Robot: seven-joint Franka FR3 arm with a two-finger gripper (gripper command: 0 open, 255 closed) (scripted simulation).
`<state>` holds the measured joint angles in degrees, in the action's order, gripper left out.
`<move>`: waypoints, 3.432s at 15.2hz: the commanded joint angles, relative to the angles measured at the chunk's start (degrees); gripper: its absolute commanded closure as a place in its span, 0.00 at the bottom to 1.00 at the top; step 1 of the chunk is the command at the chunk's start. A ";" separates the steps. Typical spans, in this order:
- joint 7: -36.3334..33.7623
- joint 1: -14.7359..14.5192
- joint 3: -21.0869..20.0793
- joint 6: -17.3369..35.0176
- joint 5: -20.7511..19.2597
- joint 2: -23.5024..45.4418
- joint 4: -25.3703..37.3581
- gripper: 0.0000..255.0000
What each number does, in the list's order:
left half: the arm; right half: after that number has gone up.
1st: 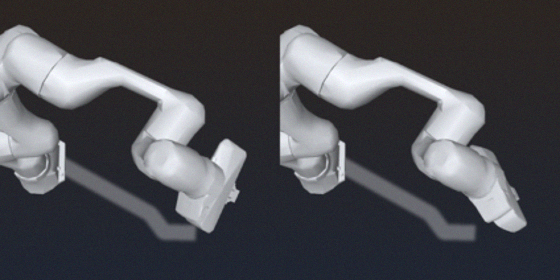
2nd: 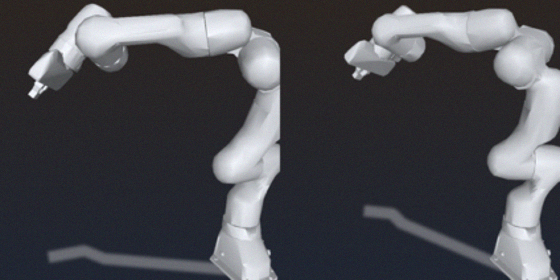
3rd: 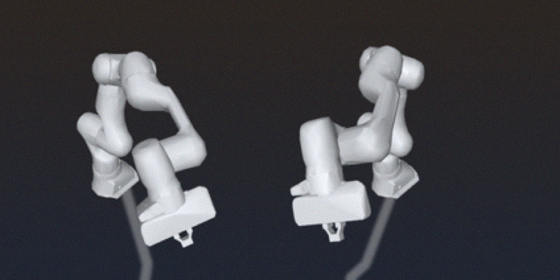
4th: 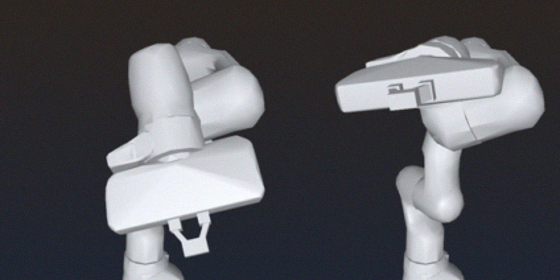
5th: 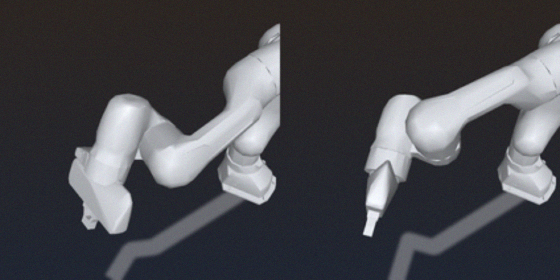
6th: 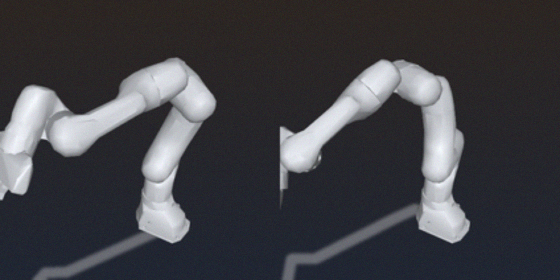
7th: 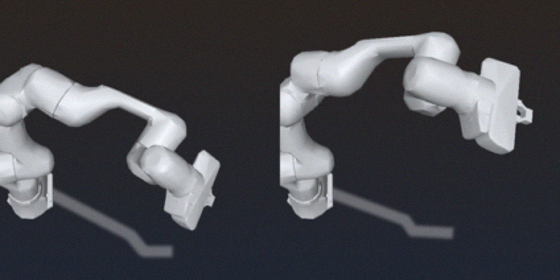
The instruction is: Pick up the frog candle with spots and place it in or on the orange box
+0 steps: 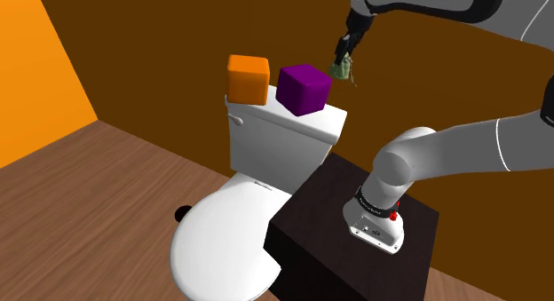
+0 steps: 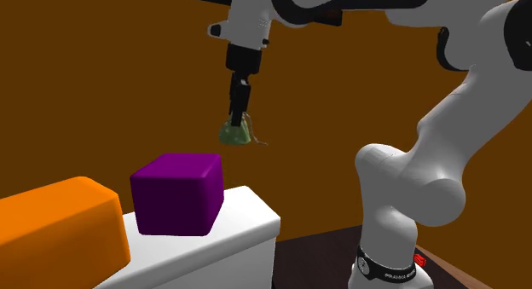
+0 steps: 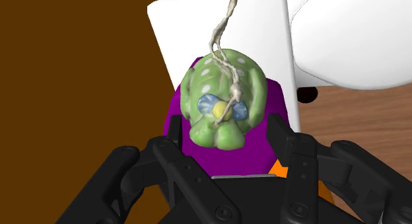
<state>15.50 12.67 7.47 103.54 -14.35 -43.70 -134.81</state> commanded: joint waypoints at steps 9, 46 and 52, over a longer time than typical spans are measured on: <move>-3.21 -1.69 -3.09 -1.49 2.10 10.57 11.36 1.00; -17.26 -7.99 -11.58 -3.41 0.72 61.43 61.31 1.00; -18.24 -7.75 -11.52 1.70 0.57 60.37 55.05 1.00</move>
<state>-2.47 5.09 -3.86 104.78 -13.93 16.28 -78.34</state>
